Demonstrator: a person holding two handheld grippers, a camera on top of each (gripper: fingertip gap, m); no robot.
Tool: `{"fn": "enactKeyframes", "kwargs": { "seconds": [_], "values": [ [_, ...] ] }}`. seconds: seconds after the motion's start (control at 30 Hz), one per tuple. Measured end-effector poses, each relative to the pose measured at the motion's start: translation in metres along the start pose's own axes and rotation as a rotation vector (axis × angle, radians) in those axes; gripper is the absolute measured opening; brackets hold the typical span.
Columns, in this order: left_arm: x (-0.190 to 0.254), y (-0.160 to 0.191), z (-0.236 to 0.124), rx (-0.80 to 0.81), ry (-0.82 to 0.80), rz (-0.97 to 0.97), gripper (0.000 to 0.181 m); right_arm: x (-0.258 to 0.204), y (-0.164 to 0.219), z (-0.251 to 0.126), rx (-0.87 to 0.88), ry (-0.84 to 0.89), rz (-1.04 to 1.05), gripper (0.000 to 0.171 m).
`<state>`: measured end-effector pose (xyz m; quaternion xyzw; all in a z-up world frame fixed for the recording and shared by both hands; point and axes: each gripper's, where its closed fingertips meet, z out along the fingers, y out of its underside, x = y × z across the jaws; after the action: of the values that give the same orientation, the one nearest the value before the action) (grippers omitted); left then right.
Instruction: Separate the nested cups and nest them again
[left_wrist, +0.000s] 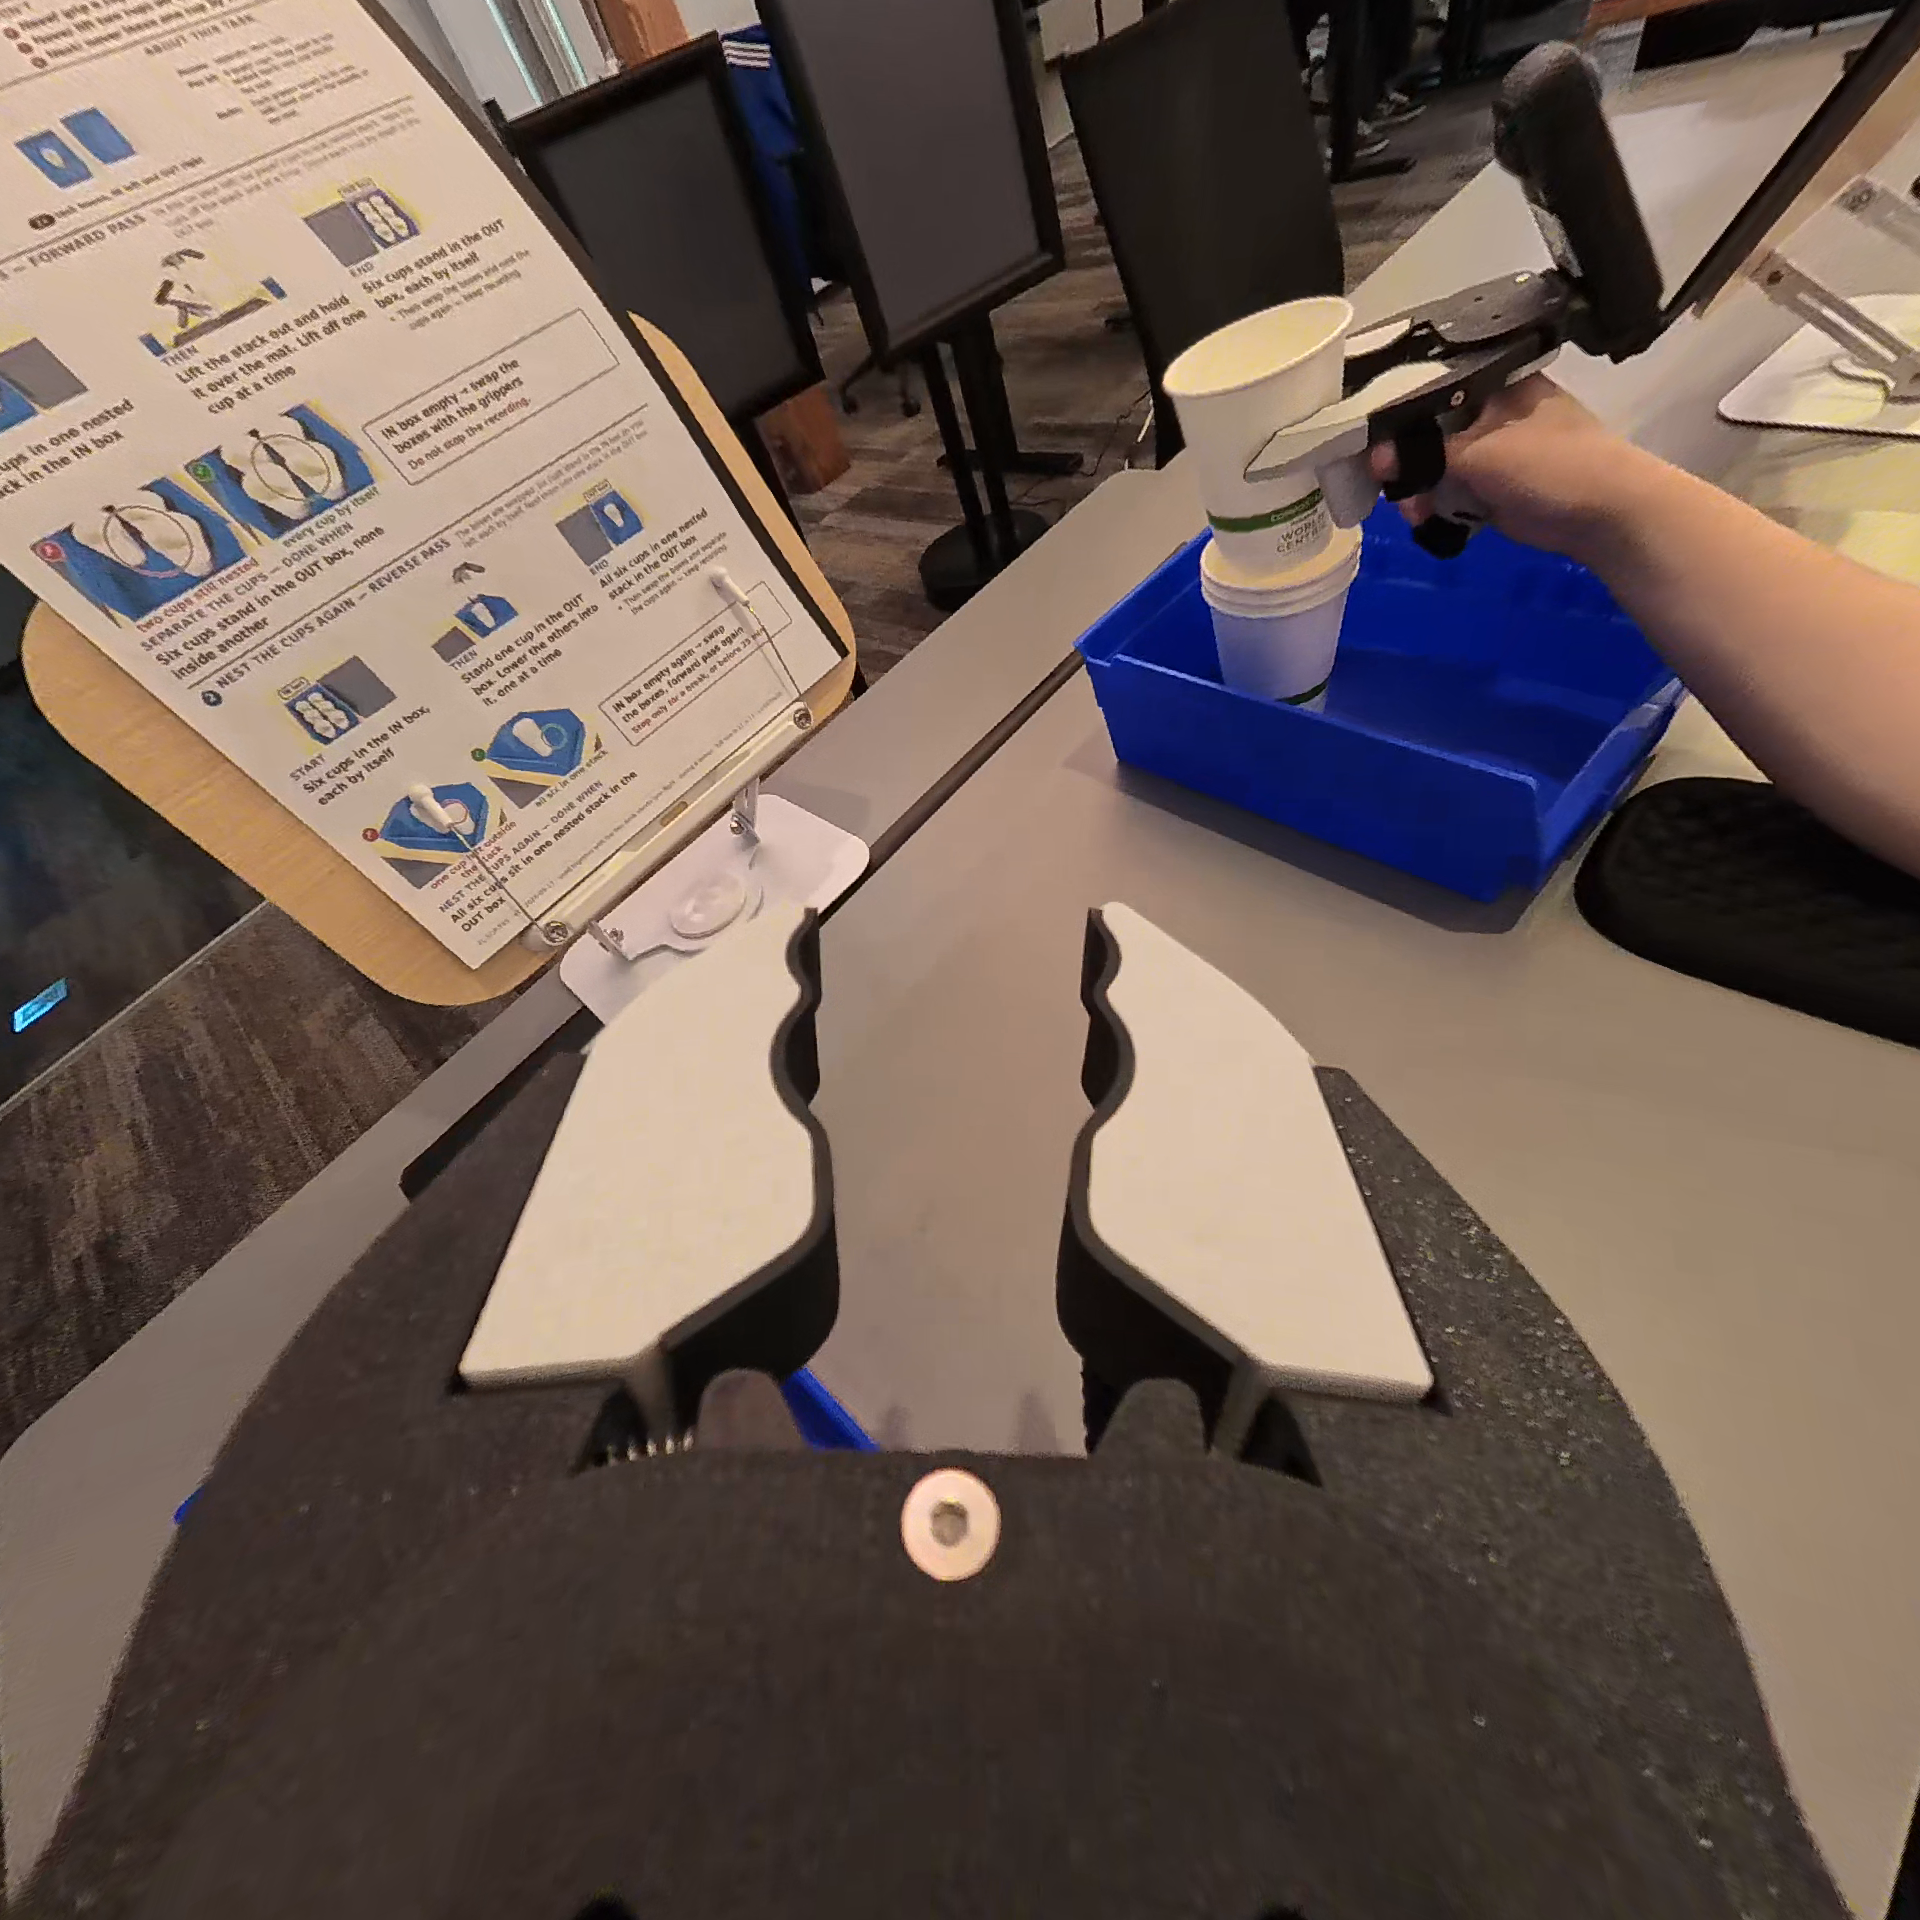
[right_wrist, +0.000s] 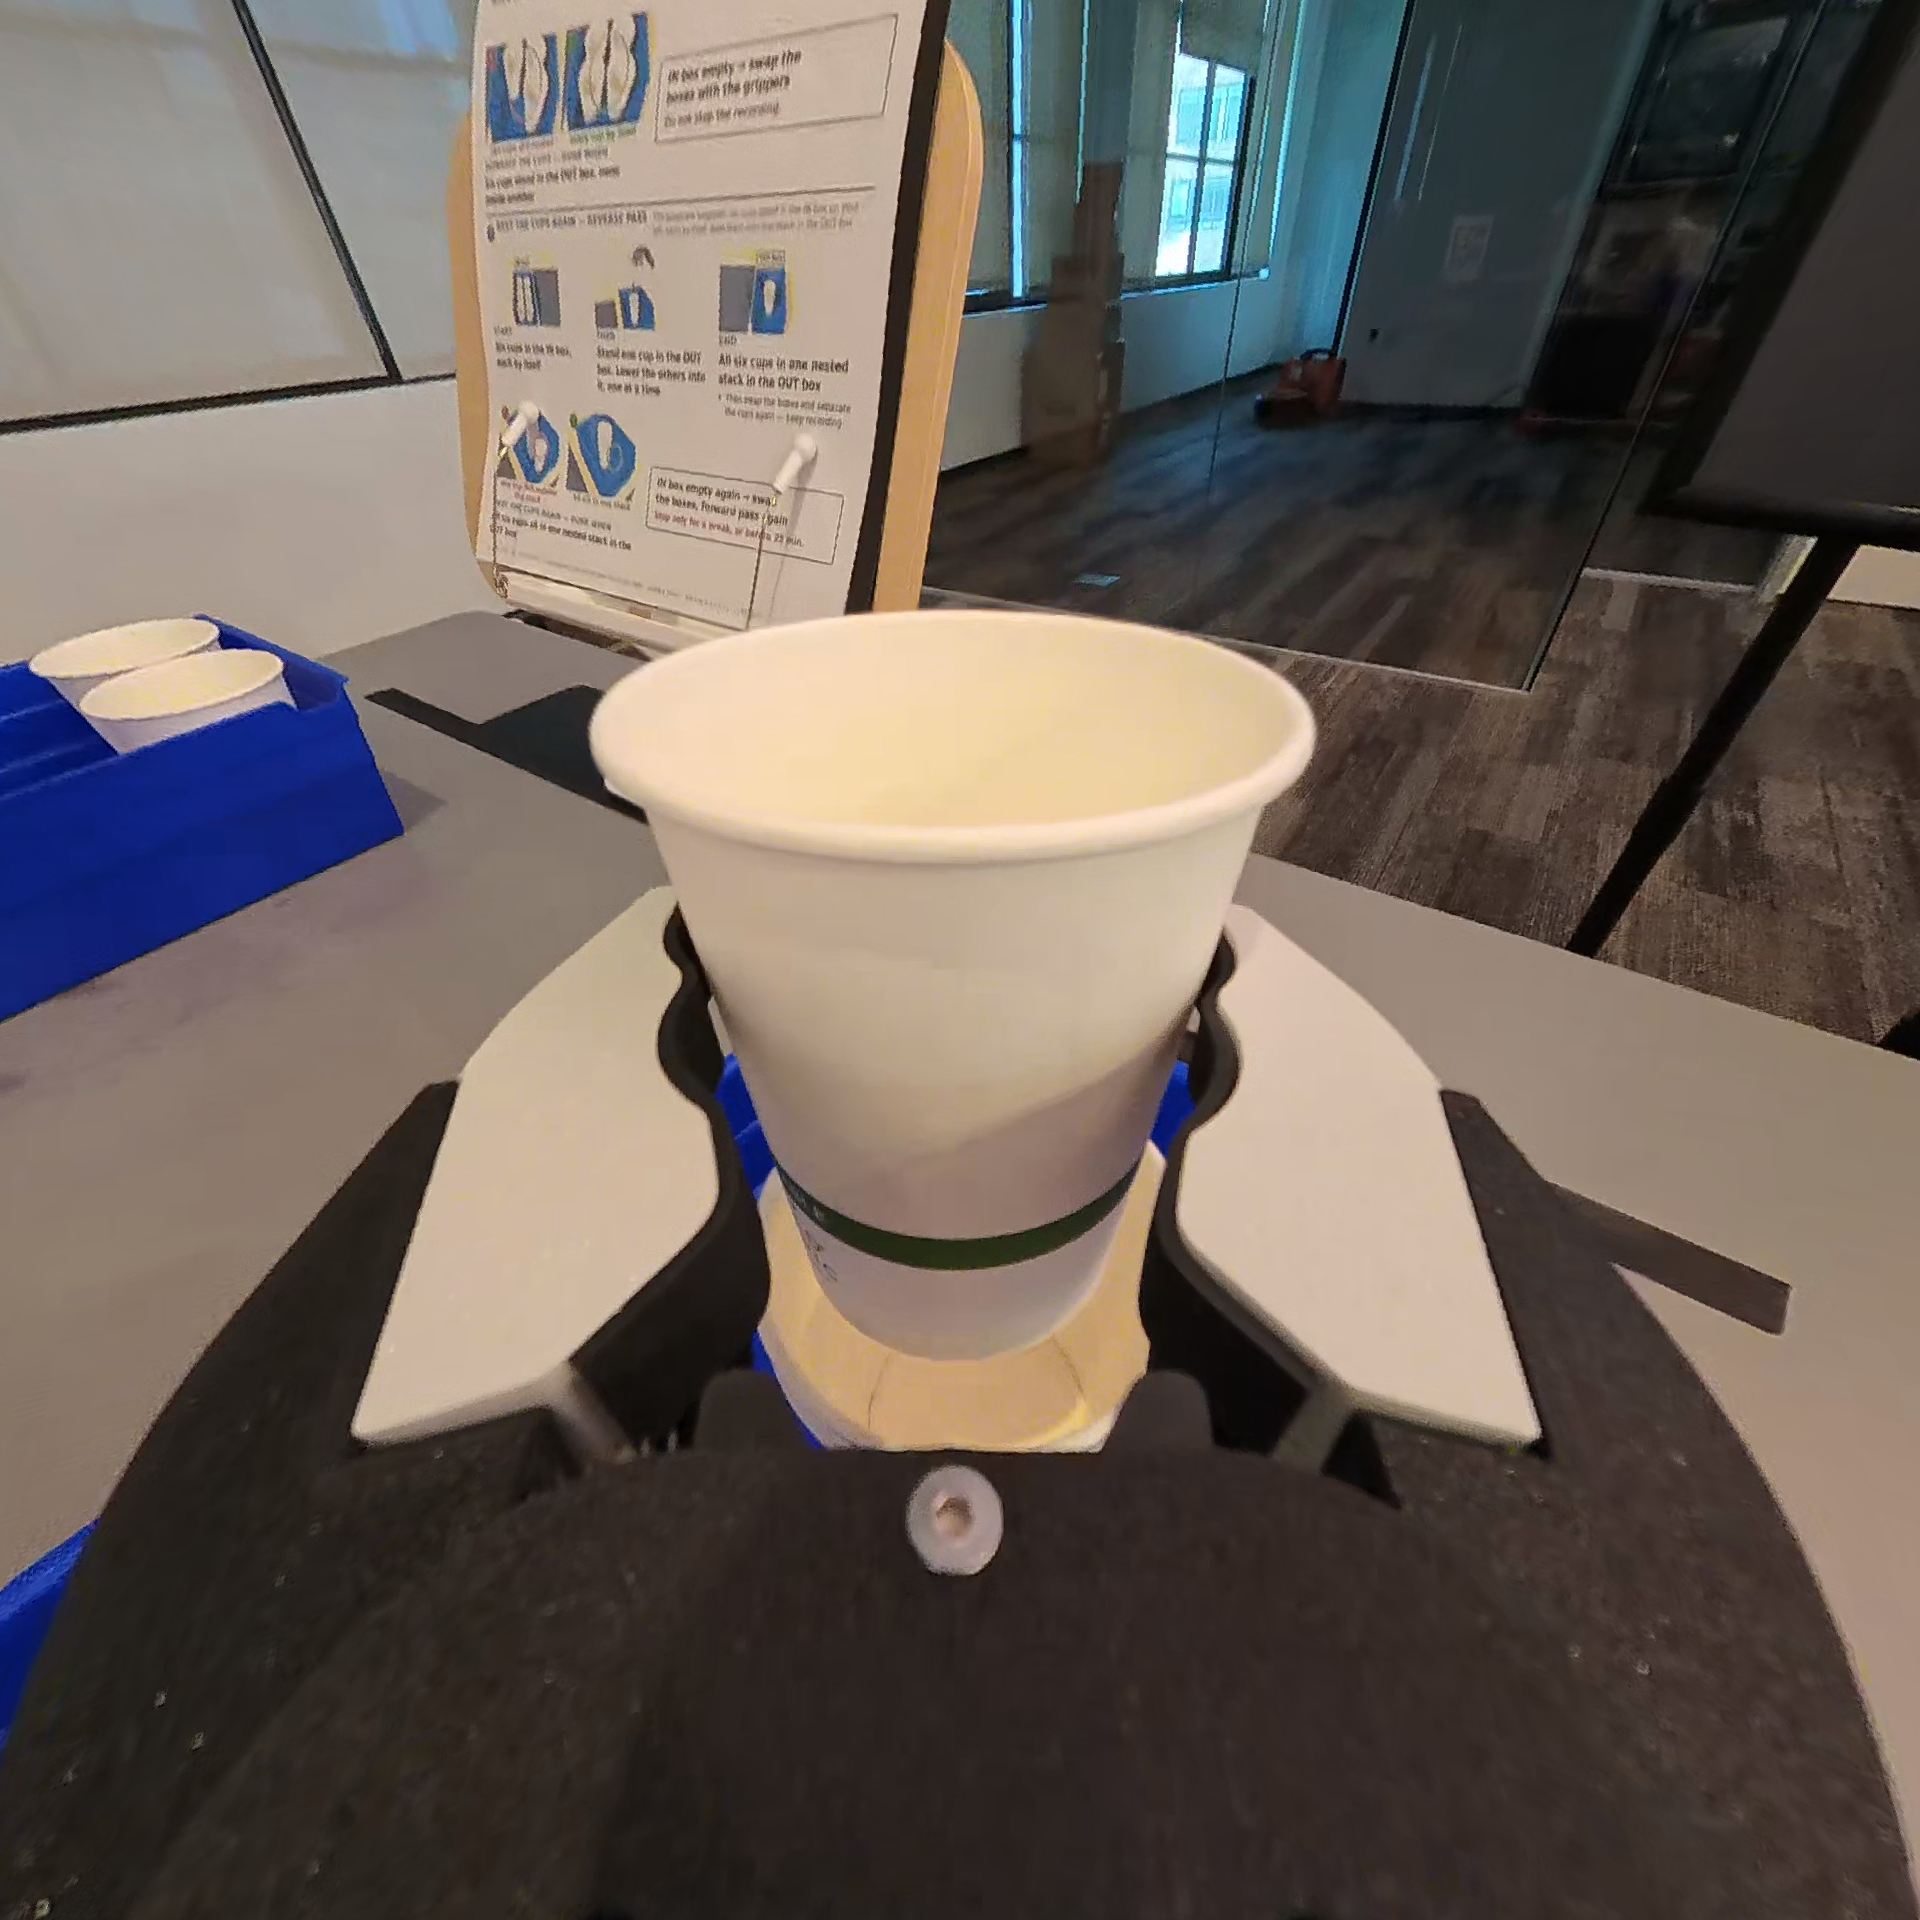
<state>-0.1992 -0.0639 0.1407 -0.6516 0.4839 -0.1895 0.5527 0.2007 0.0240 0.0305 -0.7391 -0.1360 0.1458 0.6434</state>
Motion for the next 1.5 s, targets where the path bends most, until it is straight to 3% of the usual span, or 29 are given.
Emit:
{"fn": "enactKeyframes", "kwargs": {
  "seconds": [0.37, 0.63, 0.77, 0.93, 1.07, 1.23, 1.3, 1.5],
  "values": [
    [0.015, 0.001, 0.008, -0.038, 0.024, 0.056, 0.049, 0.005, 0.034, -0.004, -0.227, 0.007, -0.038, 0.091],
    [-0.010, 0.013, 0.005, -0.081, -0.040, 0.032, 0.054, 0.002, 0.046, -0.021, -0.392, 0.022, -0.139, 0.104],
    [-0.043, 0.052, 0.004, -0.221, -0.093, 0.003, 0.055, -0.005, 0.027, -0.032, -0.362, 0.030, -0.172, 0.108],
    [-0.108, 0.140, -0.004, -0.557, -0.257, 0.161, 0.054, -0.044, -0.022, -0.037, -0.222, -0.018, -0.280, 0.105],
    [-0.128, 0.188, 0.004, -0.686, -0.215, 0.222, 0.045, -0.079, -0.041, -0.032, -0.175, -0.070, -0.375, 0.104],
    [-0.127, 0.205, 0.032, -0.747, -0.117, 0.396, 0.044, -0.103, -0.036, -0.019, -0.201, -0.131, -0.421, 0.104],
    [-0.129, 0.212, 0.044, -0.794, -0.086, 0.456, 0.035, -0.105, -0.032, -0.016, -0.223, -0.138, -0.434, 0.103],
    [-0.143, 0.233, 0.065, -0.915, -0.035, 0.498, 0.035, -0.103, -0.028, -0.016, -0.223, -0.154, -0.400, 0.103]
  ]
}}
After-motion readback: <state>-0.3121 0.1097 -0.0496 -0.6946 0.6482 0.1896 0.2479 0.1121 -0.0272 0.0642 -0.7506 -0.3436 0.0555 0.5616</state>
